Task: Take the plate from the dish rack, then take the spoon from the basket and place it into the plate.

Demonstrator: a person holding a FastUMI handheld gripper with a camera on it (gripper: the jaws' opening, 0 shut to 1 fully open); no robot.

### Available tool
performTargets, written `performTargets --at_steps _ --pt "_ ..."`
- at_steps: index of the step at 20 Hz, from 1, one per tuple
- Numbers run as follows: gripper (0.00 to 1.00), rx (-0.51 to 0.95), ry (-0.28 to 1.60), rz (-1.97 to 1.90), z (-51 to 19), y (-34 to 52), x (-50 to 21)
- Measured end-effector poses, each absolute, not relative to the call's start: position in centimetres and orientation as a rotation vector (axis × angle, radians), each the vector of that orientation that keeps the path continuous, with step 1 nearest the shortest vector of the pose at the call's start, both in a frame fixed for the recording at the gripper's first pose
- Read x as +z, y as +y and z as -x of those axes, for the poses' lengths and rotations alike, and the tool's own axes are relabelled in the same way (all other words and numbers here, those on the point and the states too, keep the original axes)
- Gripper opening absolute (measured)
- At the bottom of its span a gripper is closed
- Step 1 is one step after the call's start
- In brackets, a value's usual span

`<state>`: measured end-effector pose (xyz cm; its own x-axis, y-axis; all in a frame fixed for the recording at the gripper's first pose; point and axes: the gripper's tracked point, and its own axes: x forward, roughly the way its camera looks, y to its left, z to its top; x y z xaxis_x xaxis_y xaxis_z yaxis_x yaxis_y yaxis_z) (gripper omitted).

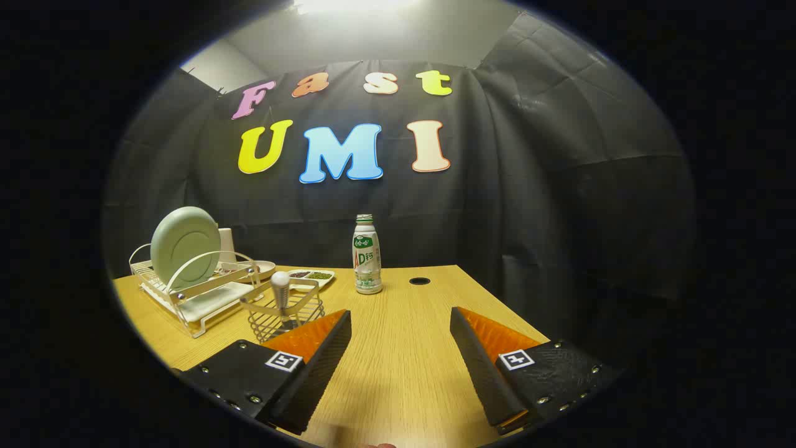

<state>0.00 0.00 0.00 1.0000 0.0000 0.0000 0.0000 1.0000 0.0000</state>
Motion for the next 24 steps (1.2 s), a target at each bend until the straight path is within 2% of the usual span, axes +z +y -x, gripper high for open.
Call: performTargets --at_steps 5,12,18,24 --pt "0.99 -0.050 -0.058 -0.011 -3.1 -2.5 3.6" --pt "0.99 -0.130 -0.053 0.105 5.9 -4.5 12.2" --pt "0.99 0.008 -0.055 0.115 12.0 4.2 19.0" --pt "0.99 0.130 -0.065 0.075 12.5 16.2 22.0"
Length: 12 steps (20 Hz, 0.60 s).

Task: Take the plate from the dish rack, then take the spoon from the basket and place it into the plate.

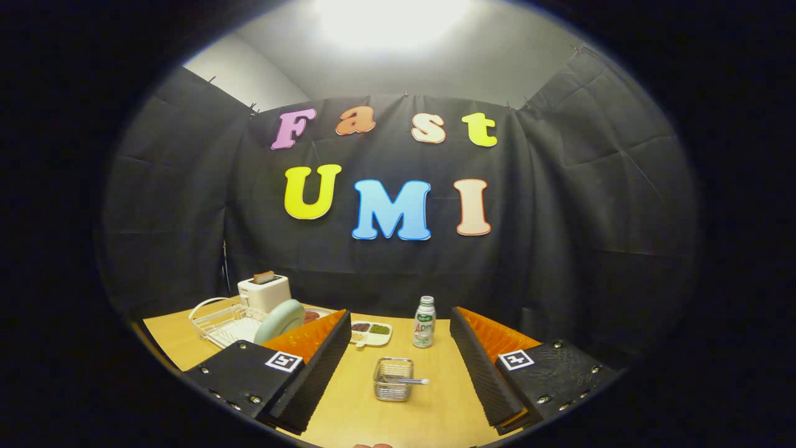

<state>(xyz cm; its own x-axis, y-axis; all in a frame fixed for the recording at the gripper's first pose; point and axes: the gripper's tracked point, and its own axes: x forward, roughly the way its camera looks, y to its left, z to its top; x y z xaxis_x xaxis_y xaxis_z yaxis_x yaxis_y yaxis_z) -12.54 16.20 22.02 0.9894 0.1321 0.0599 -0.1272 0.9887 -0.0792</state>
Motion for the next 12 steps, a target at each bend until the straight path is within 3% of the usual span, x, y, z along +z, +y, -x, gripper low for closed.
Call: performTargets --at_steps 12 --pt "0.99 0.053 0.115 -0.065 2.9 34.4 18.9"
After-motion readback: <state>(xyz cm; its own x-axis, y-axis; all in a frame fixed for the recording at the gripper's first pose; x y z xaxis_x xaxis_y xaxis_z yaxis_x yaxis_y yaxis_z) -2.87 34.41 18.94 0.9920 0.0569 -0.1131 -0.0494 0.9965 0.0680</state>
